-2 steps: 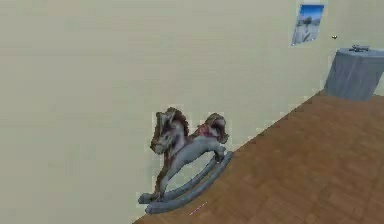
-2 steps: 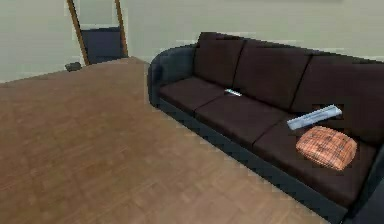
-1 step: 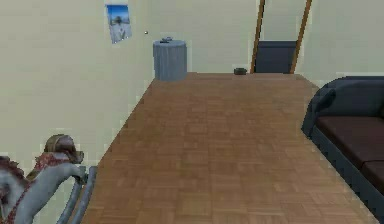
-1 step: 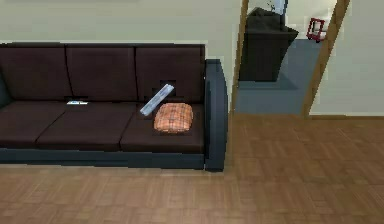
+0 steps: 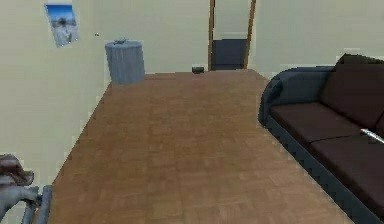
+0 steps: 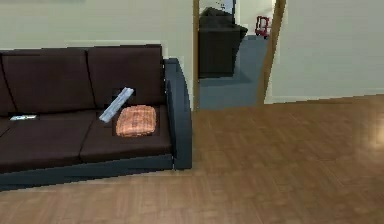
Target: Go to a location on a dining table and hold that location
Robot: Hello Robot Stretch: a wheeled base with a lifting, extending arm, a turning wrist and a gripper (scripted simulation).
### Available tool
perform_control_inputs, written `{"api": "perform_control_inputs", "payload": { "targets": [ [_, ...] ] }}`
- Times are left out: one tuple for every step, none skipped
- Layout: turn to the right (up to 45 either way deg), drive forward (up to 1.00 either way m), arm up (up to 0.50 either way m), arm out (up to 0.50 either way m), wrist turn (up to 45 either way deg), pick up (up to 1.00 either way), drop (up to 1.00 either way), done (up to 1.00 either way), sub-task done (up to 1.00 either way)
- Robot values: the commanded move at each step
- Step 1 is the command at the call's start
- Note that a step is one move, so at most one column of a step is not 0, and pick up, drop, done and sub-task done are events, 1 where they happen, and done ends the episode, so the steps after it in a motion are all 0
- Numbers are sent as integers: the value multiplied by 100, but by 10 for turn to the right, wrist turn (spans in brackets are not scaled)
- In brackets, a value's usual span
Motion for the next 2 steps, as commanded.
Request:
{"api": "perform_control_inputs", "payload": {
  "targets": [
    [0,60,0,0,0,0,0,0,0],
    [-60,0,0,0,0,0,0,0,0]
  ]
}}
